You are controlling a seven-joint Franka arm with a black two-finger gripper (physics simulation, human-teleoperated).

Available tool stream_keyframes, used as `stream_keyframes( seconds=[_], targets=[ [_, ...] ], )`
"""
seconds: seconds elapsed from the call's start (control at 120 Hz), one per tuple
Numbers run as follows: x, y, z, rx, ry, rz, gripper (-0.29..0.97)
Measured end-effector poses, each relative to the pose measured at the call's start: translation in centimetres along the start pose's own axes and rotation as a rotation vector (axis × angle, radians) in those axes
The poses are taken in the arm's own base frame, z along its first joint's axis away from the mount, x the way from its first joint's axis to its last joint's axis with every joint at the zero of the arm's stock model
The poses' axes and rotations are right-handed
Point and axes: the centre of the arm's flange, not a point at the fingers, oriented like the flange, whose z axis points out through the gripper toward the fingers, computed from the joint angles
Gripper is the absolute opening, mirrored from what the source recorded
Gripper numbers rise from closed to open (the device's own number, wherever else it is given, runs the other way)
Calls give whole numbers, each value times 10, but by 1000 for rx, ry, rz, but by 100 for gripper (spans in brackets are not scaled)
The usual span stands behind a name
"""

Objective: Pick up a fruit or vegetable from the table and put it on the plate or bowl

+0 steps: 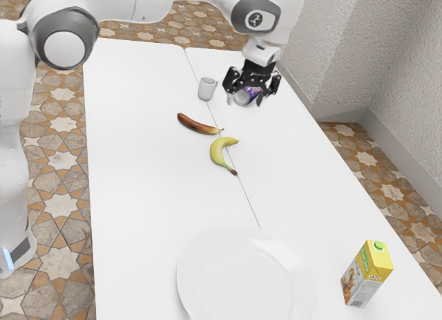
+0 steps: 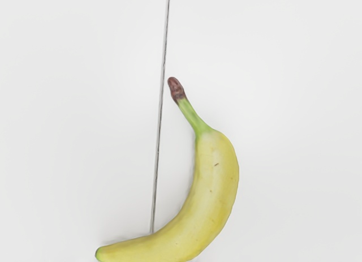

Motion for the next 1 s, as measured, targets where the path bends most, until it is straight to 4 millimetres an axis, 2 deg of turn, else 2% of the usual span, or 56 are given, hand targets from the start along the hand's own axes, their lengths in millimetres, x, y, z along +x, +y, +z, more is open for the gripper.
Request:
stream_keyframes(
  seconds=[0.058,0.125,0.242,0.383,0.558,1.0],
  targets=[
    [-2,-8,14,-12,3,4,68],
    [4,-16,33,-24,6,23,68],
    [14,-21,50,-19,8,65,68],
    [18,-25,62,-6,26,142,68],
    [8,-25,74,-7,33,229,68],
    [9,-24,112,-21,35,421,68]
  ],
)
